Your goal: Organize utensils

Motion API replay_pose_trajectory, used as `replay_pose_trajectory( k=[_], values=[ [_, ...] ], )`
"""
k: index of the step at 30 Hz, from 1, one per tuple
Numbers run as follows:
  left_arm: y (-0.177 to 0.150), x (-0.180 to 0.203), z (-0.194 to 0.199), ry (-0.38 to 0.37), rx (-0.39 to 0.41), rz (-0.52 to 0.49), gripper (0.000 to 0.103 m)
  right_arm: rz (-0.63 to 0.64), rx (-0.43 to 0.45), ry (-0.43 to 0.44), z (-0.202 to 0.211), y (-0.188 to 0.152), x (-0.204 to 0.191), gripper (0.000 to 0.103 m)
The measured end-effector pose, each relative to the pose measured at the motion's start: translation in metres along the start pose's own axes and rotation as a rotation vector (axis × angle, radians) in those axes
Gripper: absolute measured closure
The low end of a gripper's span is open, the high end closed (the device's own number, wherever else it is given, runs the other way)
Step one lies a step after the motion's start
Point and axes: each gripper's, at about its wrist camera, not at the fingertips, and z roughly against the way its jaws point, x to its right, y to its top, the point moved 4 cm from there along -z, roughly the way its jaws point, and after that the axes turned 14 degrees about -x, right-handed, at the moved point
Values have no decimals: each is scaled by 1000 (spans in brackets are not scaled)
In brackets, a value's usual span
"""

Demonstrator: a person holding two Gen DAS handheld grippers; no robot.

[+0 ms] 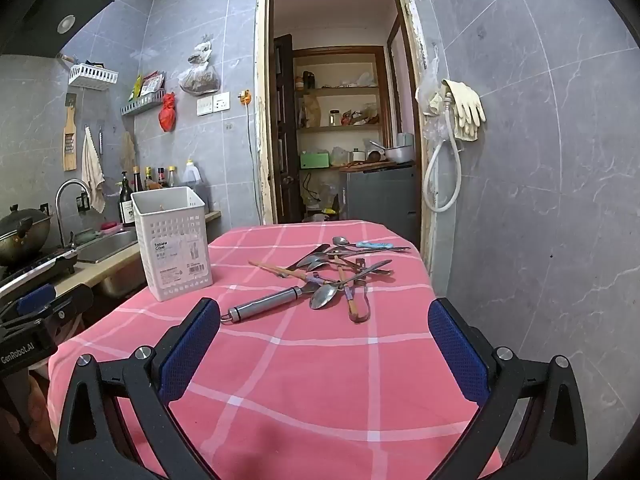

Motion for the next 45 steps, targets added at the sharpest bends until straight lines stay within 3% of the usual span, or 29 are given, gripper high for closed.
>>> replay_pose_trajectory(
  k=[45],
  values=[
    [0,6,0,-4,-14,-13,0,7,-1,-4,2,0,-1,1]
  ],
)
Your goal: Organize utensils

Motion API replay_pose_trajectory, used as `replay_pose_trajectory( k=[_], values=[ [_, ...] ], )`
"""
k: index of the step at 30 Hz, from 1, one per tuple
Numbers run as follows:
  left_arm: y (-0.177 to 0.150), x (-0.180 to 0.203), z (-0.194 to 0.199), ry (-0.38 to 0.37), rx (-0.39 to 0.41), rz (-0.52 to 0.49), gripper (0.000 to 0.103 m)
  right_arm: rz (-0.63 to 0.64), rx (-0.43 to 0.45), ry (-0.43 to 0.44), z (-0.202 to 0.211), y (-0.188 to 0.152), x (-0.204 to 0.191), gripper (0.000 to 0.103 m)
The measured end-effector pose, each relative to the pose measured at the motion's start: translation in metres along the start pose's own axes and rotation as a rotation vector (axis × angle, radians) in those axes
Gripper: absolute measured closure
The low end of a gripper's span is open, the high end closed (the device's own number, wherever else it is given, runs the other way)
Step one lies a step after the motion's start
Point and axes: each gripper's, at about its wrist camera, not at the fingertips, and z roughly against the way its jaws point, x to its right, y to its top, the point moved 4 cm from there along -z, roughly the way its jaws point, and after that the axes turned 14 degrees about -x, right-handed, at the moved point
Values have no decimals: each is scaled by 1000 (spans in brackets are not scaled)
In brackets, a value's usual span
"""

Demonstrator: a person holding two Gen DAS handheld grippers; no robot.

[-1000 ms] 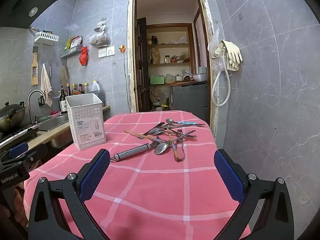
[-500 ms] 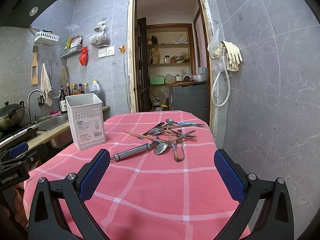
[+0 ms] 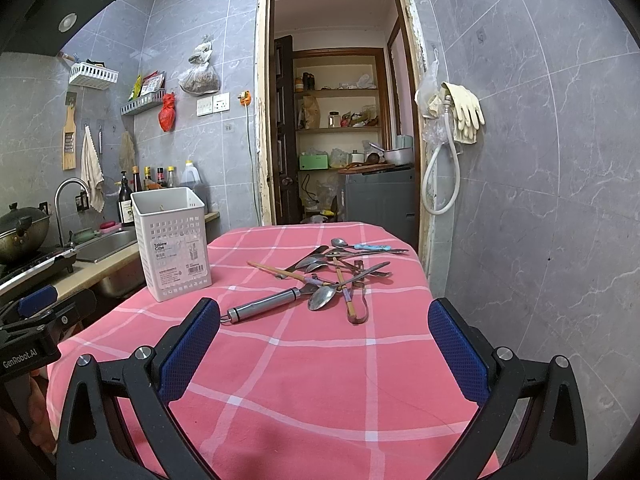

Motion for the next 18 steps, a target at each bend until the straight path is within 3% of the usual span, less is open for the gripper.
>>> replay_pose_trajectory(
  k=[18],
  values=[
    [1,-1,-1,0,-2,-1,0,2,2,-1,1,0,0,1]
  ],
)
